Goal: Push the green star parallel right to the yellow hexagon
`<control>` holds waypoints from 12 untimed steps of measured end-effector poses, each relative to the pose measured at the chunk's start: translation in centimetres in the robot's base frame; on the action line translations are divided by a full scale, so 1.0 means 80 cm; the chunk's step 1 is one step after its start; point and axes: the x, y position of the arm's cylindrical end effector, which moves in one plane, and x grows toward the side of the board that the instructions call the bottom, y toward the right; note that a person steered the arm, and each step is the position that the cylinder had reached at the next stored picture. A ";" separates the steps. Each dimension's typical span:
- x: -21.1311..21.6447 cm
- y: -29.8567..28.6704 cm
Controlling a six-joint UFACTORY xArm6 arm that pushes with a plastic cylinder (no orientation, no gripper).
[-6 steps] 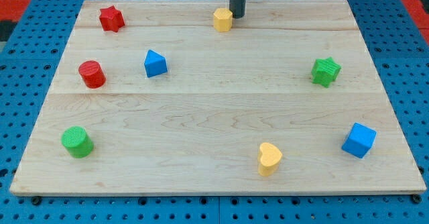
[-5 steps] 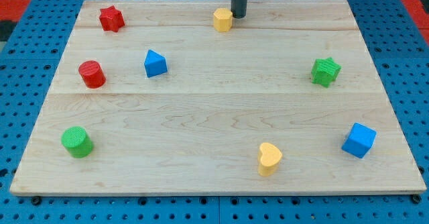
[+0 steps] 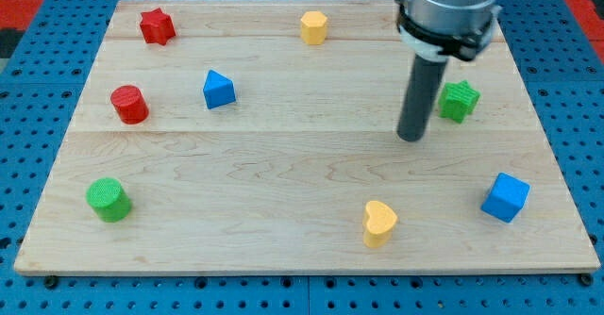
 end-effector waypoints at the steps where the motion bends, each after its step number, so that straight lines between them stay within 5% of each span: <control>1: -0.005 0.092; 3: -0.095 0.052; 5: -0.064 0.027; 9: -0.203 0.037; 12: -0.189 0.021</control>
